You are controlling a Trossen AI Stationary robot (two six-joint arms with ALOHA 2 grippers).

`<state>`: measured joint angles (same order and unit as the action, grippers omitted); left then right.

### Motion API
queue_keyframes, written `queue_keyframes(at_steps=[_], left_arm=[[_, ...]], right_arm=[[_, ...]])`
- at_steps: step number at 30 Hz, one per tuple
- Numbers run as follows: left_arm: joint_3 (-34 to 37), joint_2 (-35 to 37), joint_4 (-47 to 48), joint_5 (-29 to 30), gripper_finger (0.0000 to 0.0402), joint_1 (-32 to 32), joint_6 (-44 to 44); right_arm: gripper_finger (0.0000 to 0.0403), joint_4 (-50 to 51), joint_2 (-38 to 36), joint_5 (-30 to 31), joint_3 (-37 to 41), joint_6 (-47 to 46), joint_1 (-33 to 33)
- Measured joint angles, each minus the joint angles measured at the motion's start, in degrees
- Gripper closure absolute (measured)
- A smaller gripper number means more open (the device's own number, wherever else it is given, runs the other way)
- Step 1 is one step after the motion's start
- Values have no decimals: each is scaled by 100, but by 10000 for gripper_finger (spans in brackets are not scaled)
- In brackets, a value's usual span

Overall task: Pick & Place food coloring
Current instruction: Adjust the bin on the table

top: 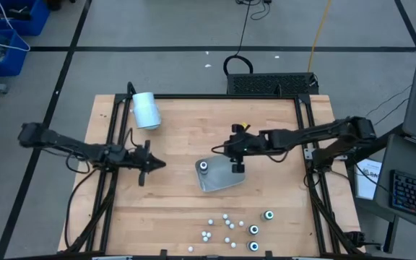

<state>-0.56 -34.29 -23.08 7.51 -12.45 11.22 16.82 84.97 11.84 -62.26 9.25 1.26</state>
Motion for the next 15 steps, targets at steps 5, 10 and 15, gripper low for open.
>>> queue_keyframes(at_steps=[5, 10, 15], left_arm=[[-2, -1307, -1395, 459, 396, -784, 83], [-241, -2858, -2232, 1294, 398, -1448, 565], [-1282, -4460, -2348, 1462, 398, -1680, 368]], right_arm=[[333, 467, -266, 22, -2, -49, -2], [394, 930, -310, 219, 18, -238, -48], [400, 845, -311, 868, 361, -371, -123]])
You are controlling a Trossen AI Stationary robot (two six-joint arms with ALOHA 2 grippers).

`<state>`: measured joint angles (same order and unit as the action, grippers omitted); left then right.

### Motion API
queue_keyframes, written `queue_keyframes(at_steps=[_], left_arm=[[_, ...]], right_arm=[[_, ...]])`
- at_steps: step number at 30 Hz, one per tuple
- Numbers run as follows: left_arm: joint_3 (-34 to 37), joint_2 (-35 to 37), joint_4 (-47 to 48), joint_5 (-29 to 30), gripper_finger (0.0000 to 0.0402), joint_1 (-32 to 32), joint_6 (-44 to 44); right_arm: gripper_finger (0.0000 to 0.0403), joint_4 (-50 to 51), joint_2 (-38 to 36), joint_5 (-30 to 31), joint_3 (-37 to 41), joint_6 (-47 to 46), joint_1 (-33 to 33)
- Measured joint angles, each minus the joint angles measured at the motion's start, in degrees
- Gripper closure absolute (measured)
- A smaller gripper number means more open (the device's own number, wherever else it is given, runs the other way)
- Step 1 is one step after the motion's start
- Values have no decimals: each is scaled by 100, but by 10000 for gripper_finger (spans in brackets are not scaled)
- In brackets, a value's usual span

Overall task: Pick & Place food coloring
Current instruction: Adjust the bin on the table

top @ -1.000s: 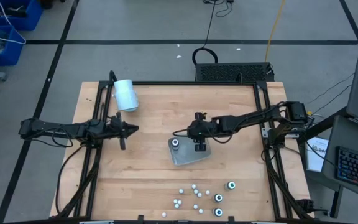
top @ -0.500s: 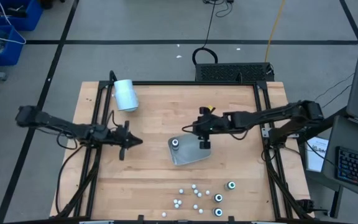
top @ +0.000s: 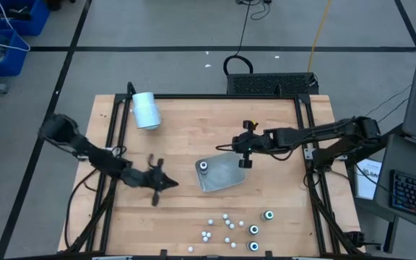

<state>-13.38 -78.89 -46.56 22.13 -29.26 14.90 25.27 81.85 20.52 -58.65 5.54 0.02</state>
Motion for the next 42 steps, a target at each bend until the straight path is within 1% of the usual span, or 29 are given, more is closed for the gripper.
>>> queue_keyframes(at_steps=[3, 6, 8, 12, 14, 19, 22, 24, 27, 32, 38, 42], left_arm=[[-740, -745, -3, -231, 399, 4, -437], [-1349, -1232, -21, -588, 398, 98, -586], [-1654, -1467, -18, -811, 399, 132, -599], [-2056, -1898, -5, -1007, 397, 144, -443], [-2208, -2131, 16, -1011, 397, 144, -337], [-2502, -2643, 54, -887, 396, 176, -403], [-2582, -2754, 194, -722, 391, 268, -385], [-2613, -2794, 282, -659, 395, 351, -273], [-2602, -2800, 425, -662, 398, 457, -183], [-2600, -2799, 627, -658, 385, 538, -108], [-2602, -2798, 681, -664, 398, 658, -89], [-2602, -2797, 761, -693, 386, 709, -82]], right_arm=[[400, -34, 3, 22, 171, -63, -139], [402, -148, 1, -17, 339, -18, -332], [402, -354, 3, -291, 443, 87, -511], [402, -635, 3, -721, 538, 318, -818], [402, -769, 1, -797, 561, 430, -927], [402, -1096, 1, -1353, 704, 657, -1127], [403, -1174, 67, -1488, 792, 653, -1166], [403, -1114, 101, -1528, 885, 605, -1158], [403, -1200, 169, -1785, 963, 536, -1124], [403, -1429, 211, -1786, 1152, 399, -956], [403, -1702, 215, -1779, 1301, 314, -706], [403, -1723, 213, -1729, 1309, 236, -574]])
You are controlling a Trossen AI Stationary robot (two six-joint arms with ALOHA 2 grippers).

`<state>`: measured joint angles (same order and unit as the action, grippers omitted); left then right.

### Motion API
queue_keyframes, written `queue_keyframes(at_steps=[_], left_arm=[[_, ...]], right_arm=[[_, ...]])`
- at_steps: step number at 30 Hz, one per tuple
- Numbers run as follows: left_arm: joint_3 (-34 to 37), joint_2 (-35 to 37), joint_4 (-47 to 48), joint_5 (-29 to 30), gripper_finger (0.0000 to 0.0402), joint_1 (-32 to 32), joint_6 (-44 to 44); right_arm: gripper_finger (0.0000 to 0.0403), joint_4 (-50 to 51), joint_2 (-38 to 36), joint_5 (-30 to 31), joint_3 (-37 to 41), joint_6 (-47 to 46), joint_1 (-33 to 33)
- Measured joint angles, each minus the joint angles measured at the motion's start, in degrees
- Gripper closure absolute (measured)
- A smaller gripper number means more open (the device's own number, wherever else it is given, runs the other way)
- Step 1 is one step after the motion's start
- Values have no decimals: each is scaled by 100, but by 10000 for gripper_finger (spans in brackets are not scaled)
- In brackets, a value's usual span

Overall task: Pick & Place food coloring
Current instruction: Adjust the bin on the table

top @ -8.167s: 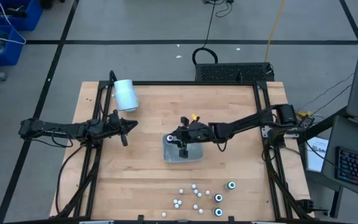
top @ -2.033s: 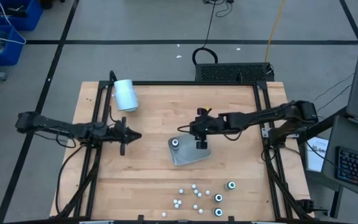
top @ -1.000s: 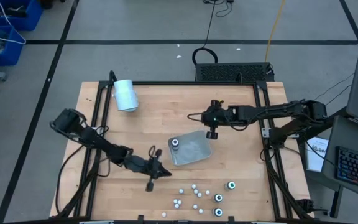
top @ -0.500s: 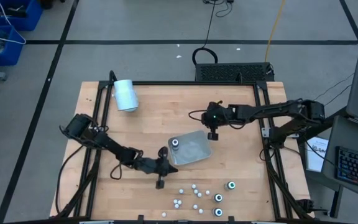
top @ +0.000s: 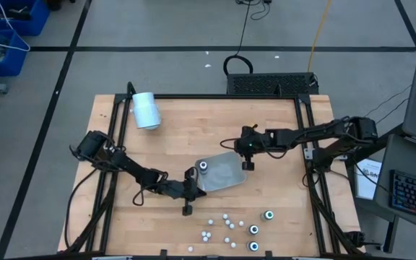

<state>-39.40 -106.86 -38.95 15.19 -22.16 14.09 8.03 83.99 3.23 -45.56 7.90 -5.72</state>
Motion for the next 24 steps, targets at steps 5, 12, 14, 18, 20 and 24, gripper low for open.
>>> queue_keyframes(at_steps=[5, 12, 14, 18, 20, 24], left_arm=[[0, 8, 123, -17, 387, -3, 2], [0, 8, 165, -10, 387, -1, 23], [0, 7, 197, -10, 383, -1, 65], [0, 8, 371, 32, 387, 1, 133], [2, 6, 489, 79, 396, 13, 148], [4, 5, 510, 122, 390, 28, 149]], right_arm=[[403, -47, -4, 37, 0, -200, 158], [403, 1, -4, 23, 0, -552, 203], [403, 43, -4, -8, 0, -639, 203], [403, 28, -4, -42, 113, -880, 209], [403, 28, -4, -81, 219, -937, 221], [403, -66, 2, -138, 451, -1025, 224]])
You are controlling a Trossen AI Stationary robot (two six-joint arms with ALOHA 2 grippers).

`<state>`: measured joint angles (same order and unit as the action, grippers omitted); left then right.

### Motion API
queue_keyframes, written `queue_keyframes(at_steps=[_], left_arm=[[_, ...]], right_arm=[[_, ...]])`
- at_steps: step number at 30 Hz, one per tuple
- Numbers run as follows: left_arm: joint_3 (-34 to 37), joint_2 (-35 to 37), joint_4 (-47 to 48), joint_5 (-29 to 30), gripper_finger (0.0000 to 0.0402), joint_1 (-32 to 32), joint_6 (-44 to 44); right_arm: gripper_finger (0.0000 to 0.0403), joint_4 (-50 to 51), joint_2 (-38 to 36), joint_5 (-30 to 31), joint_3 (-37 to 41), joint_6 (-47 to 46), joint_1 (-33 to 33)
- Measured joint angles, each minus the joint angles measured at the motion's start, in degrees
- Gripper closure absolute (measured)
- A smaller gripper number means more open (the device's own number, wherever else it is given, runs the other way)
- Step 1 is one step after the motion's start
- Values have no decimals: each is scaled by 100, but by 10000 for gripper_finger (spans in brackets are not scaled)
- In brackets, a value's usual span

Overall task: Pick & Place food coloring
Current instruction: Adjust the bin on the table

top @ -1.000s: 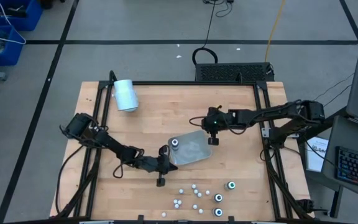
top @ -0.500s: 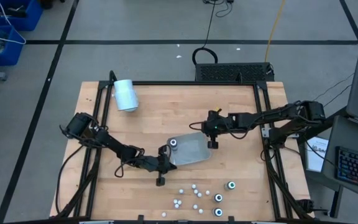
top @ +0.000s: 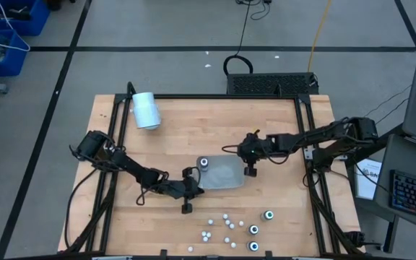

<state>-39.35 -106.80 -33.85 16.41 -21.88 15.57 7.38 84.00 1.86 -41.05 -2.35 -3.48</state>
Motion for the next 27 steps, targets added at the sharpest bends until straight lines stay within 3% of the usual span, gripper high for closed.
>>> queue_keyframes(at_steps=[8, 13, 20, 27], left_arm=[[0, 0, -16, -185, 376, 9, -9], [-22, 43, -60, -949, 376, 6, -35], [-63, 384, -59, -1642, 376, -110, -587], [-60, 1420, 741, -1397, 376, -519, -1361]], right_arm=[[403, -84, -1, 77, 70, 4, -5], [403, -100, -196, 130, 70, 49, -12], [403, 286, -1079, 511, 47, 84, -13], [403, 1718, -2068, 1404, -628, -74, 523]])
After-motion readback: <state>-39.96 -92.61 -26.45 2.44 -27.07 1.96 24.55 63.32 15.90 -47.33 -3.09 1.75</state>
